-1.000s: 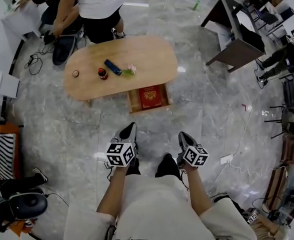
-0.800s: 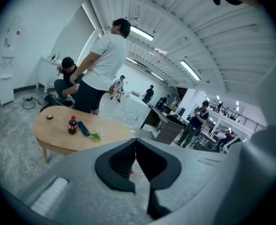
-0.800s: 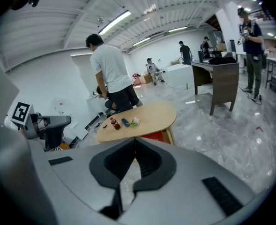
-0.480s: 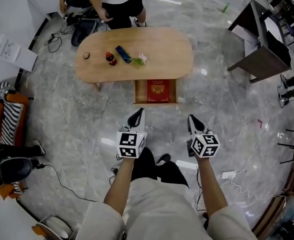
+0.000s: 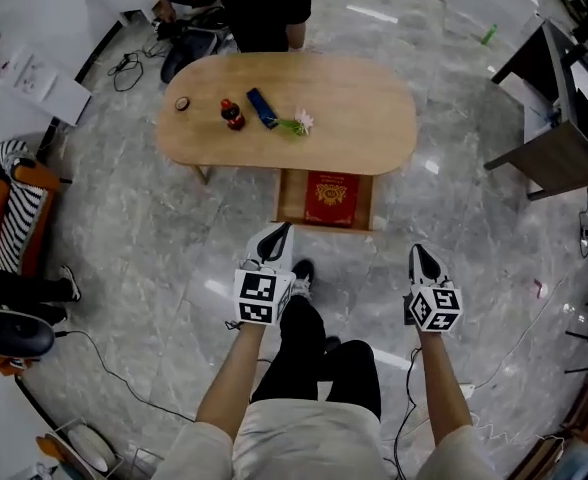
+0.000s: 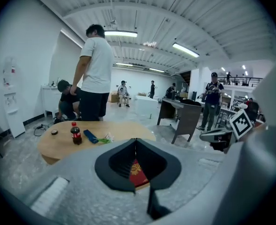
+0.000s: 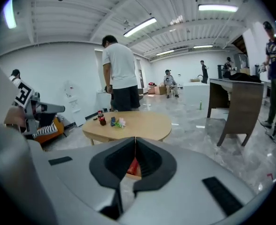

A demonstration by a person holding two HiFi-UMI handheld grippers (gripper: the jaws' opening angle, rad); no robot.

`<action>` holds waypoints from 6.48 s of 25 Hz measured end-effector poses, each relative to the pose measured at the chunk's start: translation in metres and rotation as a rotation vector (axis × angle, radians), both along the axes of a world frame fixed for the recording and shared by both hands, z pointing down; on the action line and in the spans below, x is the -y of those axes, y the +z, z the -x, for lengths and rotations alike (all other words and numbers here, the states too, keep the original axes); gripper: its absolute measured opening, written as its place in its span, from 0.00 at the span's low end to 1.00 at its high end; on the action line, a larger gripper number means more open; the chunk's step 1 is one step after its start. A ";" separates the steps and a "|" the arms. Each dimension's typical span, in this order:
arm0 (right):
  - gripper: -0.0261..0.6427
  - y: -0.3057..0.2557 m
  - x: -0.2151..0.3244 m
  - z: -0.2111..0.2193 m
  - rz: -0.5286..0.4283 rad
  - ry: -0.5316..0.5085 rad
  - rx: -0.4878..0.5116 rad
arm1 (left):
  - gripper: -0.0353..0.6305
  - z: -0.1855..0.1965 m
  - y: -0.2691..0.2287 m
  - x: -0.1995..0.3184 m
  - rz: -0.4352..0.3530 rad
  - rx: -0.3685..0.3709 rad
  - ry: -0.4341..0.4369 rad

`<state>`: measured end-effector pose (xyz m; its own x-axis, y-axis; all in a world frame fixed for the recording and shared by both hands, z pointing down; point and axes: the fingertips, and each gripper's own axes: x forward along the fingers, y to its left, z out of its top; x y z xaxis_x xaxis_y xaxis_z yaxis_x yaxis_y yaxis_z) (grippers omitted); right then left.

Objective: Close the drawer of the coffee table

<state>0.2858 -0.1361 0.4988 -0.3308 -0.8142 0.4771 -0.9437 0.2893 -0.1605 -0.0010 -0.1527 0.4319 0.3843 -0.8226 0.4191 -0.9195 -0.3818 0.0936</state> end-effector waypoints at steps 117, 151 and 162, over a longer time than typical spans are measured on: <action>0.23 0.308 0.154 0.008 -0.349 -0.434 0.053 | 0.07 0.065 0.370 0.123 -0.177 -0.092 0.000; 0.24 0.304 0.231 0.007 -0.311 -0.409 0.069 | 0.07 0.065 0.364 0.198 -0.149 -0.144 -0.080; 0.24 0.304 0.247 0.006 -0.306 -0.390 0.079 | 0.07 0.064 0.365 0.213 -0.169 -0.166 -0.111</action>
